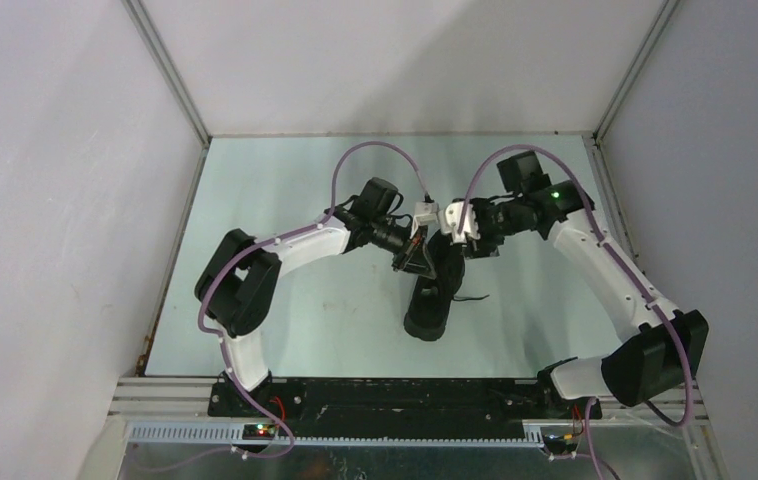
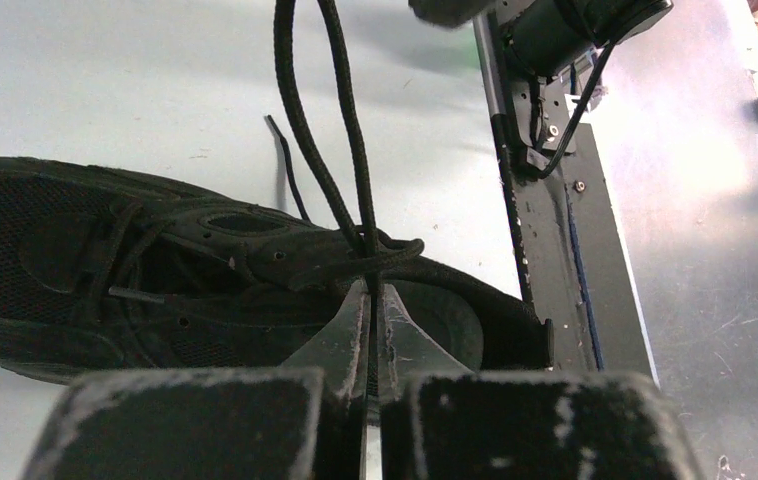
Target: Tie the shoes
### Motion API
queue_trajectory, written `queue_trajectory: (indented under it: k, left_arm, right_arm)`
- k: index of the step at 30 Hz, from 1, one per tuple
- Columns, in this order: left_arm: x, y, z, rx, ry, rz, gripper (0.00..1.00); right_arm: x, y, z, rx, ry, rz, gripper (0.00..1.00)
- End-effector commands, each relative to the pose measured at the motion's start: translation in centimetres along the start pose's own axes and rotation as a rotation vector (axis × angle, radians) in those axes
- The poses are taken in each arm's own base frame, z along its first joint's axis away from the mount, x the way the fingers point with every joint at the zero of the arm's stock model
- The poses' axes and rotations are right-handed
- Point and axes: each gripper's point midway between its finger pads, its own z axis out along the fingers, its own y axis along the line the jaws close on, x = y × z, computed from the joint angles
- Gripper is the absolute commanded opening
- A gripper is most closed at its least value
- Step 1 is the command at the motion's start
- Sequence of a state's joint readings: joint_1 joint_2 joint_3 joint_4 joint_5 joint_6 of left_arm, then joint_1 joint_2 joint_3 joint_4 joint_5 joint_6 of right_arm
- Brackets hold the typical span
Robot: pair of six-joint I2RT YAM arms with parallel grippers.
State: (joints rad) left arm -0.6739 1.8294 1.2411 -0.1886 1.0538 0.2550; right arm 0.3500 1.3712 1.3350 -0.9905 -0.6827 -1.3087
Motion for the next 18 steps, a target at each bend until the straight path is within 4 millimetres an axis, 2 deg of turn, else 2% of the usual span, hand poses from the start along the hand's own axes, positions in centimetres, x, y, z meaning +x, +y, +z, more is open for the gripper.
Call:
queue_trajectory:
  k: [1,6,8,15,18]
  left_arm:
    - [-1.1,-0.5,0.0,0.038,-0.013,0.041,0.0]
    - [-0.9,-0.5,0.0,0.034,-0.016,0.041,0.0]
    - [-0.9,-0.4,-0.1,0.032,-0.019,0.039,0.0]
    - [-1.2,-0.4,0.1,0.044,-0.034,0.027,0.0]
    - [-1.2,-0.5,0.0,0.043,-0.036,0.032,0.0]
  right_arm:
    - [0.1,0.5,0.9,-0.075,0.092,-0.194,0.65]
    - [-0.1,2.8,2.3,-0.157,0.086,-0.179,0.65]
    - [0.6,3.4,3.0,-0.169,0.095,-0.163,0.66]
    - [2.4,3.4,4.8,-0.17,0.113,-0.116,0.64]
    - [2.3,3.3,5.2,-0.169,0.102,-0.085,0.58]
